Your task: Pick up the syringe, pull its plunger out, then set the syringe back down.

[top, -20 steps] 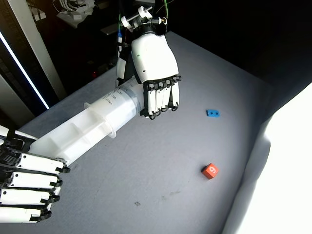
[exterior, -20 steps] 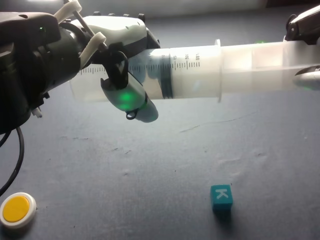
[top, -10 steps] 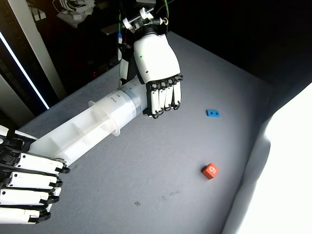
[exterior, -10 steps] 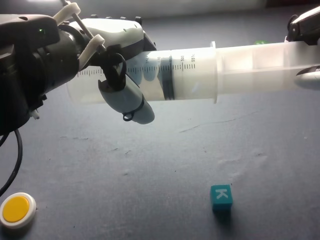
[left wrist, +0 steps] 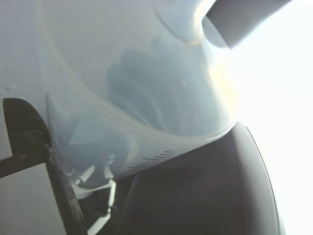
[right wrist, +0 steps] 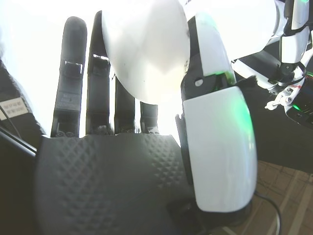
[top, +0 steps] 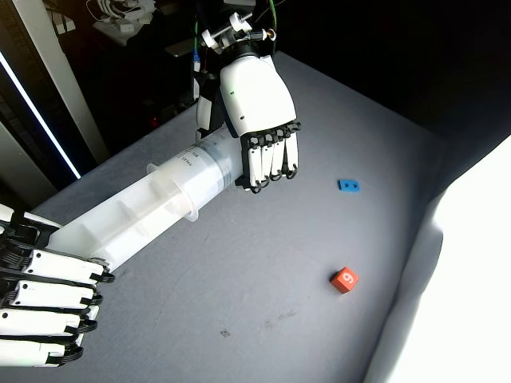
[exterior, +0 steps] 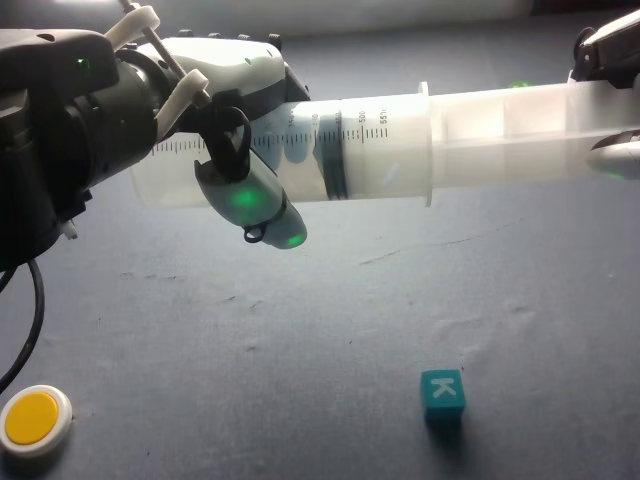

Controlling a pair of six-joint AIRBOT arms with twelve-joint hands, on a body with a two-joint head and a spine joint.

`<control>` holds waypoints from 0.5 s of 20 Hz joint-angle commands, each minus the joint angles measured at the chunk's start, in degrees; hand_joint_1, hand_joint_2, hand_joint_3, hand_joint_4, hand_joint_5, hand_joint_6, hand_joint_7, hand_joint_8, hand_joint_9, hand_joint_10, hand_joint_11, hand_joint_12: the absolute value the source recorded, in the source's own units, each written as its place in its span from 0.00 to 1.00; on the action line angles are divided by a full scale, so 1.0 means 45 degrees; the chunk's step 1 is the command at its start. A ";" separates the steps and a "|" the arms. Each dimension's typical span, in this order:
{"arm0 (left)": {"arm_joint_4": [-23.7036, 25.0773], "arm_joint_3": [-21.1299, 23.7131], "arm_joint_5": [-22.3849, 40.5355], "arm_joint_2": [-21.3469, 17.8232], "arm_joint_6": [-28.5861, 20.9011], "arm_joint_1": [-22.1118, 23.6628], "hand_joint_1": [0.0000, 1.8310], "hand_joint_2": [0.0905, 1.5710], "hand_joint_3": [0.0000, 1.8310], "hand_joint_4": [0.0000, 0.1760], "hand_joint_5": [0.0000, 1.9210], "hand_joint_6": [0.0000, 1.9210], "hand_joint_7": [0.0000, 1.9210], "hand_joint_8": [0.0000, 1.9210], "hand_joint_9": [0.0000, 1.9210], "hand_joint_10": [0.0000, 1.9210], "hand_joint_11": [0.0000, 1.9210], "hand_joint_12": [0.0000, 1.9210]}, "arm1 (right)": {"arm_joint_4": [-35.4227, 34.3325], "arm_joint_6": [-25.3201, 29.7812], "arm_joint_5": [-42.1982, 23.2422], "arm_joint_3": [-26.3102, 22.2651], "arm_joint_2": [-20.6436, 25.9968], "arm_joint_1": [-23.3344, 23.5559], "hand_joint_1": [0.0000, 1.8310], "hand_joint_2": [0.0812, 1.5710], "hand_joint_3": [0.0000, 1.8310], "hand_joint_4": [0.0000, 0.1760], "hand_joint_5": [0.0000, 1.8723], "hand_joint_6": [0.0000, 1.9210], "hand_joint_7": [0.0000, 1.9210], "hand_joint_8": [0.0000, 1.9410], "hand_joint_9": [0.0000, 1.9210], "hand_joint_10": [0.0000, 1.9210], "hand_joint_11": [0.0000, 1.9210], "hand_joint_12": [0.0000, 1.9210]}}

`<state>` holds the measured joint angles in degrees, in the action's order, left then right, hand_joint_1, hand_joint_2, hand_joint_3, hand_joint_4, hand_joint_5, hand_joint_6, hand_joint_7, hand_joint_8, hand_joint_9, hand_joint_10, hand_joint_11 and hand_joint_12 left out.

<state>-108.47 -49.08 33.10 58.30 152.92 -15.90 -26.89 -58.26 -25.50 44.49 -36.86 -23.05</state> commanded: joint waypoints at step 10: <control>0.0797 -0.0116 0.0218 -0.0140 0.0322 0.0018 0.73 0.76 0.00 0.00 0.40 0.69 0.41 0.66 0.36 0.77 0.23 0.84 | 0.0126 0.0362 -0.2087 0.0047 0.0161 0.0239 0.63 0.80 0.00 0.00 0.37 0.73 0.37 0.73 0.26 0.55 0.14 0.67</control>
<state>-108.47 -49.23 33.04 58.30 152.90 -15.97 -26.50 -57.45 -25.82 44.49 -36.86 -23.05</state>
